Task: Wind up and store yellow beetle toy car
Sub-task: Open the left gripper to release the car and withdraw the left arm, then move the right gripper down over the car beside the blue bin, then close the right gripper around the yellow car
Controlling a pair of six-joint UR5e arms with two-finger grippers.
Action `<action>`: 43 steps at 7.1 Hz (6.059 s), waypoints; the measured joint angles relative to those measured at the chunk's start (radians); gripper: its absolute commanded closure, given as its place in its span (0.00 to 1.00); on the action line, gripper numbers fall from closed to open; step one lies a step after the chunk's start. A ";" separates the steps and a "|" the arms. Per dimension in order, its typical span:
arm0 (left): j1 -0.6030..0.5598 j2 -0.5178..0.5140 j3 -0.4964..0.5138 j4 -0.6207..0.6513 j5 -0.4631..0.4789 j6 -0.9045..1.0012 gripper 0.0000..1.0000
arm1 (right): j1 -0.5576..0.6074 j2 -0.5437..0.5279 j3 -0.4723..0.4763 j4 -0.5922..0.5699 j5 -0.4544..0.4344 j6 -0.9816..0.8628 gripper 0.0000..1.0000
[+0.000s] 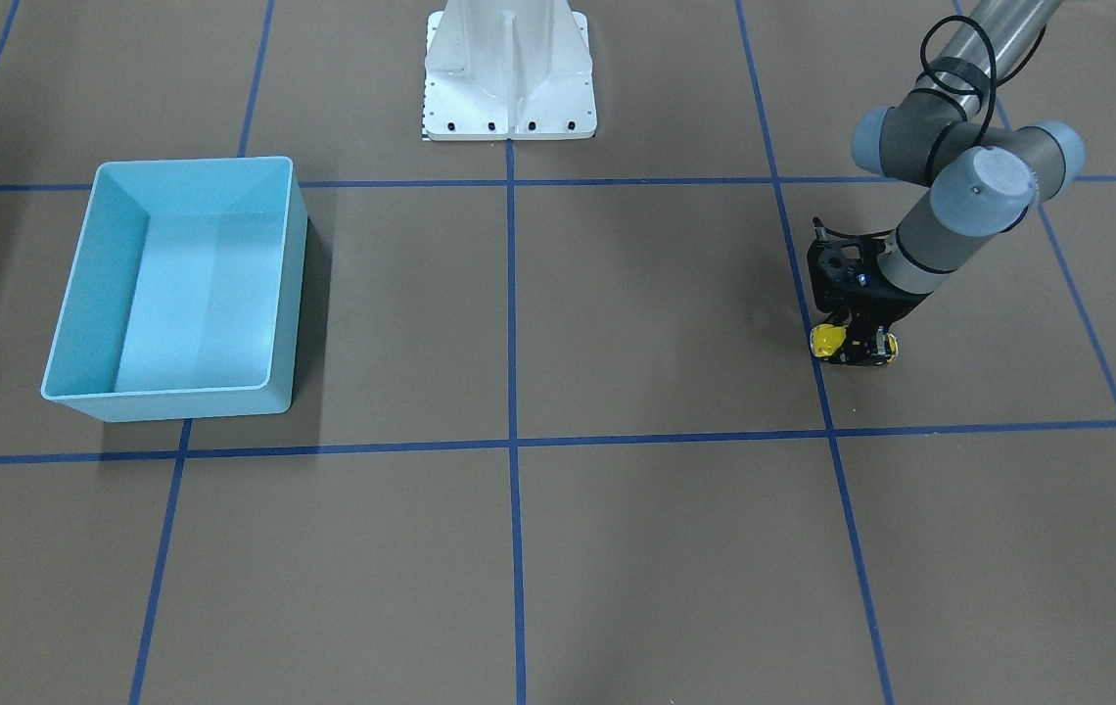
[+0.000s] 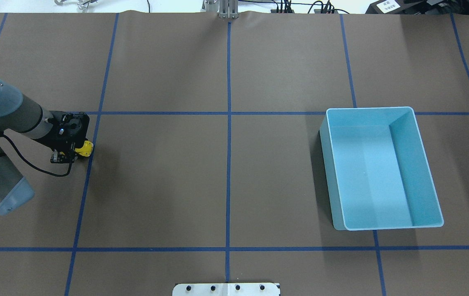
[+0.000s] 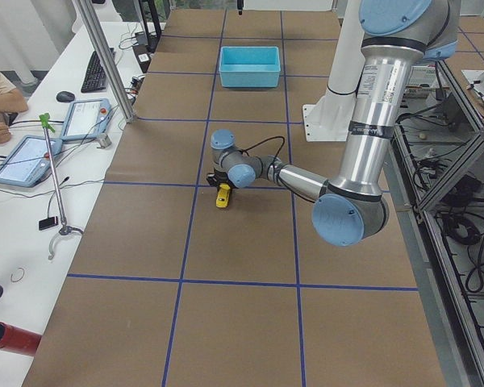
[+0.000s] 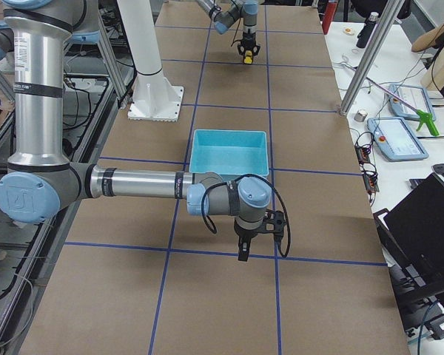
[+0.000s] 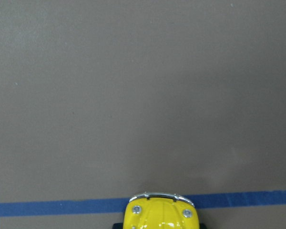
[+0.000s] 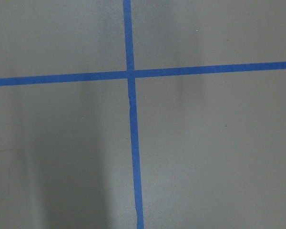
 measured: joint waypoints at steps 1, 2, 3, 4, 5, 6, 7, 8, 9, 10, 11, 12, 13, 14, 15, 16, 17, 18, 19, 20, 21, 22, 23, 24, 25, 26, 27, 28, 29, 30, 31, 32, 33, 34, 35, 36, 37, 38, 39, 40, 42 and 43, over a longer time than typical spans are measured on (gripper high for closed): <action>-0.002 0.007 0.001 -0.008 -0.003 0.000 0.94 | 0.000 0.000 0.000 0.000 0.000 0.000 0.00; -0.005 0.012 0.002 -0.014 -0.007 0.003 0.94 | 0.000 0.000 0.000 0.000 0.000 0.001 0.00; -0.009 0.016 0.004 -0.019 -0.010 0.011 0.94 | 0.000 0.000 -0.001 0.000 0.000 0.001 0.00; -0.015 0.020 0.006 -0.021 -0.013 0.025 0.94 | 0.000 0.001 -0.003 0.000 -0.001 0.001 0.00; -0.020 0.024 0.007 -0.024 -0.017 0.032 0.94 | -0.001 0.002 -0.005 0.000 -0.001 0.001 0.00; -0.022 0.029 0.007 -0.027 -0.020 0.035 0.94 | -0.001 0.003 -0.007 0.000 -0.001 0.001 0.00; -0.024 0.033 0.006 -0.029 -0.022 0.042 0.01 | -0.001 0.003 -0.008 0.001 -0.002 0.001 0.00; -0.027 0.036 0.008 -0.028 -0.027 0.052 0.00 | -0.001 0.003 -0.008 0.001 -0.002 0.002 0.00; -0.030 0.036 0.009 -0.024 -0.037 0.059 0.00 | -0.001 0.003 -0.008 0.001 -0.003 0.002 0.00; -0.039 0.035 0.009 -0.021 -0.043 0.061 0.00 | -0.001 0.003 -0.008 0.001 -0.003 0.002 0.00; -0.058 0.035 0.012 -0.018 -0.046 0.061 0.00 | -0.001 0.003 -0.008 0.001 -0.003 0.002 0.00; -0.081 0.036 0.017 -0.013 -0.052 0.057 0.00 | 0.000 0.003 -0.008 0.002 -0.003 0.002 0.00; -0.108 0.037 0.024 -0.001 -0.060 0.052 0.00 | 0.000 0.003 -0.007 0.001 -0.002 0.002 0.00; -0.139 0.037 0.027 0.020 -0.065 0.049 0.00 | 0.000 0.003 -0.007 0.001 -0.002 0.002 0.00; -0.173 0.036 0.027 0.056 -0.069 0.041 0.00 | 0.000 0.003 -0.005 0.001 -0.001 0.000 0.00; -0.217 0.034 0.023 0.108 -0.091 -0.004 0.00 | 0.000 0.002 -0.001 0.001 0.000 -0.001 0.00; -0.267 0.034 0.021 0.160 -0.138 -0.098 0.00 | 0.000 0.003 0.001 0.001 0.001 -0.002 0.00; -0.318 0.039 0.020 0.191 -0.180 -0.201 0.00 | -0.001 0.010 0.004 0.002 0.002 -0.001 0.00; -0.357 0.044 0.021 0.204 -0.201 -0.285 0.00 | -0.001 0.031 0.007 0.000 0.002 -0.001 0.00; -0.385 0.049 0.025 0.209 -0.208 -0.363 0.00 | -0.001 0.061 0.011 -0.005 0.002 0.000 0.00; -0.410 0.051 0.027 0.210 -0.210 -0.430 0.00 | -0.005 0.083 0.036 -0.013 0.003 0.004 0.00; -0.437 0.053 0.030 0.211 -0.208 -0.465 0.00 | -0.017 0.093 0.090 -0.035 0.000 0.010 0.00; -0.478 0.064 0.039 0.212 -0.207 -0.479 0.00 | -0.040 0.097 0.159 -0.072 -0.004 0.015 0.00; -0.535 0.091 0.050 0.213 -0.208 -0.484 0.00 | -0.073 0.099 0.235 -0.104 -0.007 0.021 0.00; -0.602 0.123 0.052 0.220 -0.210 -0.485 0.00 | -0.109 0.099 0.322 -0.128 -0.009 0.033 0.00; -0.664 0.146 0.051 0.255 -0.211 -0.486 0.00 | -0.149 0.115 0.410 -0.167 -0.006 0.067 0.00; -0.716 0.157 0.041 0.329 -0.211 -0.486 0.00 | -0.188 0.172 0.474 -0.230 0.000 0.115 0.00; -0.744 0.161 0.005 0.405 -0.211 -0.485 0.00 | -0.246 0.270 0.523 -0.316 -0.002 0.157 0.00; -0.755 0.174 -0.047 0.453 -0.211 -0.485 0.00 | -0.346 0.372 0.570 -0.394 -0.028 0.195 0.00; -0.758 0.197 -0.078 0.465 -0.213 -0.483 0.00 | -0.463 0.449 0.596 -0.433 -0.087 0.212 0.00; -0.759 0.217 -0.089 0.455 -0.215 -0.482 0.00 | -0.592 0.518 0.602 -0.463 -0.172 0.183 0.00; -0.760 0.231 -0.089 0.446 -0.216 -0.480 0.00 | -0.701 0.567 0.594 -0.490 -0.266 0.067 0.00; -0.760 0.241 -0.085 0.441 -0.216 -0.477 0.00 | -0.780 0.593 0.577 -0.505 -0.361 -0.116 0.00; -0.760 0.247 -0.088 0.440 -0.216 -0.477 0.00 | -0.842 0.604 0.547 -0.506 -0.425 -0.281 0.00; -0.760 0.250 -0.093 0.440 -0.216 -0.478 0.00 | -0.899 0.612 0.488 -0.476 -0.471 -0.423 0.00; -0.760 0.250 -0.096 0.441 -0.213 -0.479 0.00 | -0.936 0.625 0.409 -0.424 -0.496 -0.528 0.00; -0.760 0.250 -0.097 0.441 -0.210 -0.479 0.00 | -0.958 0.636 0.334 -0.369 -0.506 -0.611 0.00; -0.761 0.249 -0.098 0.441 -0.208 -0.480 0.00 | -0.970 0.640 0.277 -0.317 -0.509 -0.666 0.00; -0.761 0.248 -0.098 0.441 -0.207 -0.480 0.00 | -0.984 0.641 0.243 -0.276 -0.512 -0.693 0.00; -0.761 0.247 -0.097 0.441 -0.207 -0.480 0.00 | -1.000 0.639 0.223 -0.250 -0.517 -0.703 0.00; -0.761 0.248 -0.090 0.441 -0.206 -0.480 0.00 | -1.012 0.628 0.207 -0.224 -0.510 -0.677 0.00; -0.760 0.249 -0.087 0.441 -0.206 -0.480 0.00 | -1.012 0.620 0.206 -0.215 -0.504 -0.620 0.00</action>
